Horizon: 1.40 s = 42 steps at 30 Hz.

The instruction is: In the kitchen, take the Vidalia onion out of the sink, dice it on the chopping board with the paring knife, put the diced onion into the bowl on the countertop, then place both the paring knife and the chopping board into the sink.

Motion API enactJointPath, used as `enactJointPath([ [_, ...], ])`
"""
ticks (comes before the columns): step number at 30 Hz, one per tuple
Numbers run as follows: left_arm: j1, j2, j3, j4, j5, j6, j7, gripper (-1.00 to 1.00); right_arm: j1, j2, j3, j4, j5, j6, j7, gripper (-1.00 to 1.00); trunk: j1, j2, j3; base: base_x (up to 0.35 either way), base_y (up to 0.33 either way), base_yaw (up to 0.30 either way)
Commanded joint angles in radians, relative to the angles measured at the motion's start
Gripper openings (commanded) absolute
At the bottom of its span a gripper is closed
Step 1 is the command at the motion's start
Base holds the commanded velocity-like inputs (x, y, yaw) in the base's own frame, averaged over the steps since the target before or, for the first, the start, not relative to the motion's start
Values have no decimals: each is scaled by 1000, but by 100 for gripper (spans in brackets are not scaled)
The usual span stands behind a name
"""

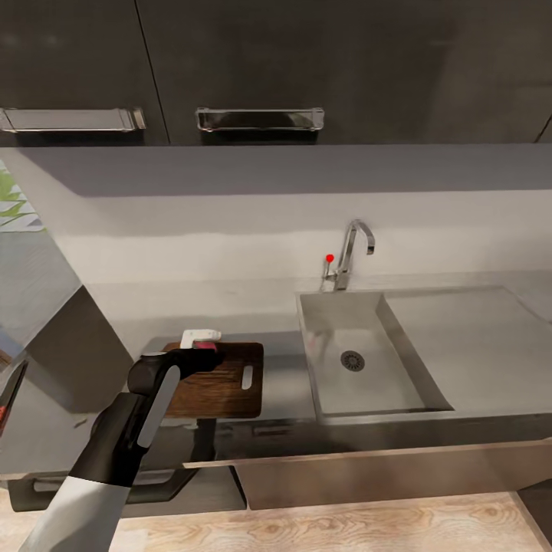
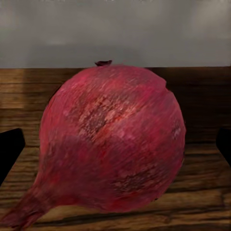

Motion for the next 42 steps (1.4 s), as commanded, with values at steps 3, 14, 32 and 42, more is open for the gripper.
enactJointPath([
  [3, -1, 1, -2, -1, 10, 3, 10, 100, 0, -1, 8, -3, -4, -1, -8, 100, 0, -1, -1, 3, 10, 0],
  [14, -1, 0, -2, -3, 10, 3, 10, 100, 0, -1, 8, -3, -4, -1, -8, 100, 0, -1, -1, 0, 1, 0],
  [32, -1, 0, 2, -83, 10, 13, 12, 100, -1, -1, 8, -3, -4, -1, -9, 100, 0, -1, -1, 0, 0, 0],
  [42, -5, 0, 3, -86, 10, 15, 13, 100, -1, -1, 8, -3, -4, -1, -8, 100, 0, -1, -1, 48, 27, 0],
])
